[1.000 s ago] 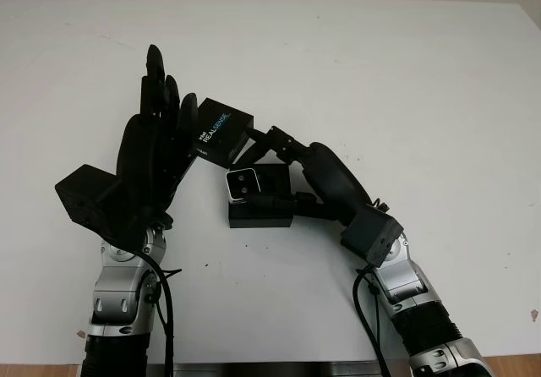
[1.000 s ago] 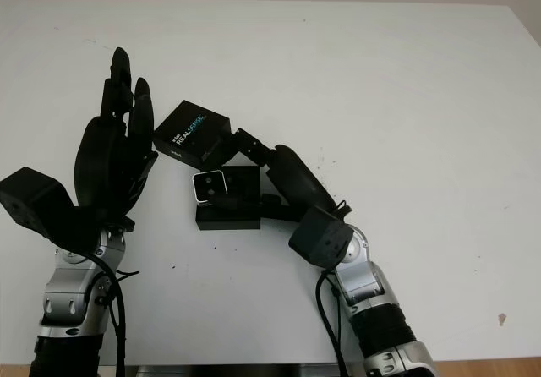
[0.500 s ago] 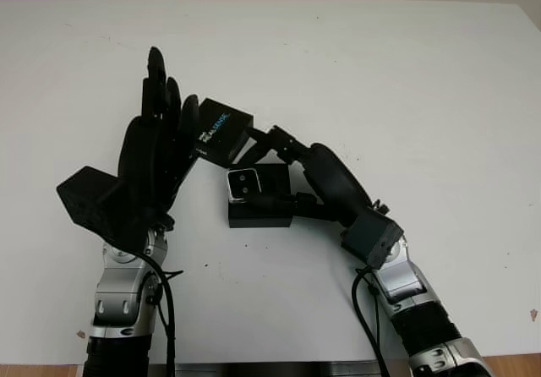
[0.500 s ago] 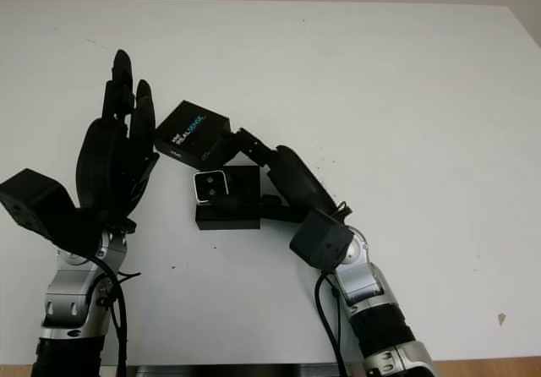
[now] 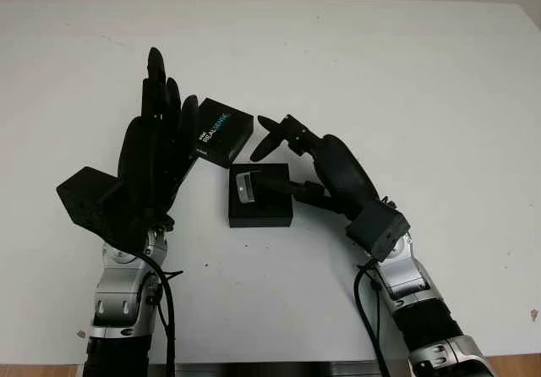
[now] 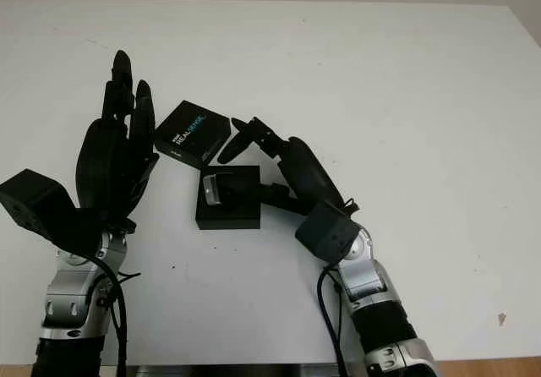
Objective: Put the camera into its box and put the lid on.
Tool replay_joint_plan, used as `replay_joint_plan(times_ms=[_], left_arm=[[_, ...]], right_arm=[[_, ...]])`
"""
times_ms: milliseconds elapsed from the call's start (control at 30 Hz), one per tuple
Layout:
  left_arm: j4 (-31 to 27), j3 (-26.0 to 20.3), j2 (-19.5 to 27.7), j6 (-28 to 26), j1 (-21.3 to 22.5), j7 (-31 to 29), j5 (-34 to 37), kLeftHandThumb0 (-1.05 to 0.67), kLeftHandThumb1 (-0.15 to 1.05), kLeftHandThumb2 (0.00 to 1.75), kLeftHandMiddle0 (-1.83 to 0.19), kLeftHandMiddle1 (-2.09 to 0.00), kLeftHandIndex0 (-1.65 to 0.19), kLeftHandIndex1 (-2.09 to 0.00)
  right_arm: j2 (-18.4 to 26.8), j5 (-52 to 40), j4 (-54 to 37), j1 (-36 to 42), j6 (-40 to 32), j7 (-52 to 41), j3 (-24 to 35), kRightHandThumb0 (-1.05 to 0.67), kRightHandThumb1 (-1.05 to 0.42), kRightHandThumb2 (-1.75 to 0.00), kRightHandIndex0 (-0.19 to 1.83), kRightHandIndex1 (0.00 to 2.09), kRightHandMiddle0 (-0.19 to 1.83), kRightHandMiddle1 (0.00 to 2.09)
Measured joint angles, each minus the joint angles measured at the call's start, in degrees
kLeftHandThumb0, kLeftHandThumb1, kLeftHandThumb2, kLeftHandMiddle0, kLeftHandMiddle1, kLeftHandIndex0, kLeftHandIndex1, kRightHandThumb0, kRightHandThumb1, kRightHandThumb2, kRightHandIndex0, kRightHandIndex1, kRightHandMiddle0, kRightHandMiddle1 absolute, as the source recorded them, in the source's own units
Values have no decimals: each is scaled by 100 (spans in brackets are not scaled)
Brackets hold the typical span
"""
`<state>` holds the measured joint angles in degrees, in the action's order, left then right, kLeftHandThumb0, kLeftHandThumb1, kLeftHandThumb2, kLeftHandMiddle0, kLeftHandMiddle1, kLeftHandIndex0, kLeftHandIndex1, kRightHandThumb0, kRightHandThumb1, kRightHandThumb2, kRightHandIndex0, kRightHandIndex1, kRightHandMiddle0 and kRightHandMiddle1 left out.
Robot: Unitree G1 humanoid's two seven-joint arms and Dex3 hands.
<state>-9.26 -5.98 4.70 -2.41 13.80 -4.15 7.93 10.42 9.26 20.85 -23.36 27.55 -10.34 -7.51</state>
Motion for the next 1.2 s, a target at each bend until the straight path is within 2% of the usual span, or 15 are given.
replay_joint_plan(times_ms=[300,400,500,567,633,900,1200], left_arm=[[0,4,-5,-4,0,29,-10,-79,105,45,19,0,19,0],[0,7,-7,-5,0,31,-8,-79,105,45,19,0,19,0],[0,9,-12,-4,0,46,-9,-79,105,45,19,0,19,0],[0,9,-13,-1,0,52,-8,-78,105,46,19,0,19,0],[0,8,-15,2,0,55,-7,-77,105,46,19,0,19,0],[1,11,-27,37,0,87,-10,-79,105,45,19,0,19,0],[8,12,-27,42,0,117,-22,-79,105,46,19,0,19,0]], right_arm=[[186,17,-108,7,-390,-269,46,-45,-98,-5,25,13,33,135],[260,-1,-184,7,-523,-543,-20,-55,-94,-5,21,9,22,113],[342,-107,-275,7,-626,-800,-28,-73,-94,-5,14,5,10,90],[426,-172,-354,6,-673,-965,-20,-75,-90,-4,10,4,6,76],[518,-245,-389,6,-665,-1077,6,-75,-88,-4,9,3,5,70],[756,-305,-576,180,-78,-1152,118,-73,-87,-5,10,5,9,63],[750,-281,-631,279,95,-1085,115,-70,-90,-6,13,6,18,75]])
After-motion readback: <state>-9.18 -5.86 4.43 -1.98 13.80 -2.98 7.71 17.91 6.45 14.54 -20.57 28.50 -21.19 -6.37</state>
